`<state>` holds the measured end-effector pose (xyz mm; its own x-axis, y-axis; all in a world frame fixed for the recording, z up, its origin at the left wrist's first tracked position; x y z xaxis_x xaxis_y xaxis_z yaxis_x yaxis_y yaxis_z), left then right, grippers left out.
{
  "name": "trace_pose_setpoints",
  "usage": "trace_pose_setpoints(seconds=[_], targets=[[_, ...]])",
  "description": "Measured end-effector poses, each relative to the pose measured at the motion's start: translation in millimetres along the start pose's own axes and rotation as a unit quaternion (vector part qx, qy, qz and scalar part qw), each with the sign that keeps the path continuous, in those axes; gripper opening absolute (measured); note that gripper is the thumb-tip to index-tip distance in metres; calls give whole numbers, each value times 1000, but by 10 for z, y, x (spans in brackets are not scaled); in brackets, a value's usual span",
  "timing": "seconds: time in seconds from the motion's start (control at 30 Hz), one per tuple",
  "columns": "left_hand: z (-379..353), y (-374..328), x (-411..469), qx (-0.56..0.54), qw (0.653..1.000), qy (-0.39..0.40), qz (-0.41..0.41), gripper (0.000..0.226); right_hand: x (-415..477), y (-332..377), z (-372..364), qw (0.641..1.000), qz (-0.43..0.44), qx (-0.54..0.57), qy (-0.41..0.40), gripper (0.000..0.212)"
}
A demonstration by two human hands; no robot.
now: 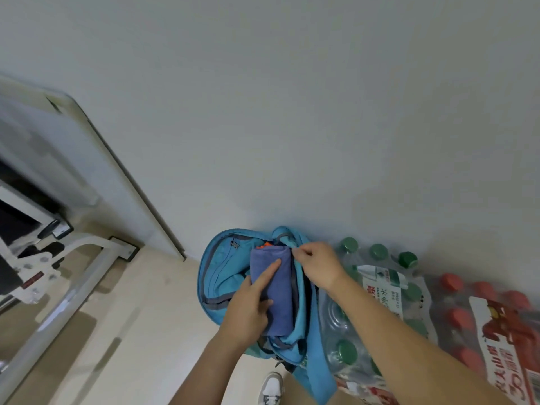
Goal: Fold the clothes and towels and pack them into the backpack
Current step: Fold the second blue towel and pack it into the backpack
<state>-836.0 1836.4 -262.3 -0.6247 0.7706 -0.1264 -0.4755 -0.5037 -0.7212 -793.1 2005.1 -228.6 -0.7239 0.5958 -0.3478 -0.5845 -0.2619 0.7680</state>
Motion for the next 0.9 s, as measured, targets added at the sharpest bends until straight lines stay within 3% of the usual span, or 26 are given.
trace_pose_setpoints(seconds=[0.07,0.13,0.2,0.27,0.3,0.4,0.57,0.63,0.67,0.73,0.8,0.9], targets=[[-11,53,55,-28,999,26,11,89,1,-80,-25,979,-99,177,-2,29],[-12,94,104,-67,997,37,17,88,4,-87,-37,948,-194,251,16,17],[8,151,133,-100,994,39,28,88,37,-50,-31,945,-226,234,44,51],[45,197,153,-118,991,43,36,89,78,51,13,974,-180,120,60,81],[71,180,168,-120,991,46,32,89,71,152,66,989,-134,16,66,86],[151,-10,243,-78,995,58,-10,85,-66,481,396,969,-8,-244,46,75],[8,-301,377,-20,988,144,-51,83,-321,407,1046,941,14,-331,-65,64],[-121,-348,379,72,980,184,-37,82,-328,179,1055,926,18,-364,-99,54],[-144,-382,376,153,973,168,-35,80,-337,59,1038,922,18,-371,-108,50],[-97,-535,364,309,945,45,-96,77,-356,-158,1000,936,11,-336,-107,46],[-92,-660,325,346,917,-26,-194,73,-391,-269,998,977,-7,-185,-103,41],[-221,-592,332,363,890,4,-276,67,-444,-330,1029,992,-29,40,-112,31]])
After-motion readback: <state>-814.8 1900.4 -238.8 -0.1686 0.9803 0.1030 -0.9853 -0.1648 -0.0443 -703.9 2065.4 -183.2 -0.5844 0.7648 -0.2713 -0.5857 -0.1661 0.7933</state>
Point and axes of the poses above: each hand's wrist, its own x-axis towards the middle knuckle, its own z-axis out of the back of the hand, y = z × x, the point moved 3 cm from there along x, towards the middle knuckle, and after that the axes turned 4 degrees about x, right-handed, at the moved point
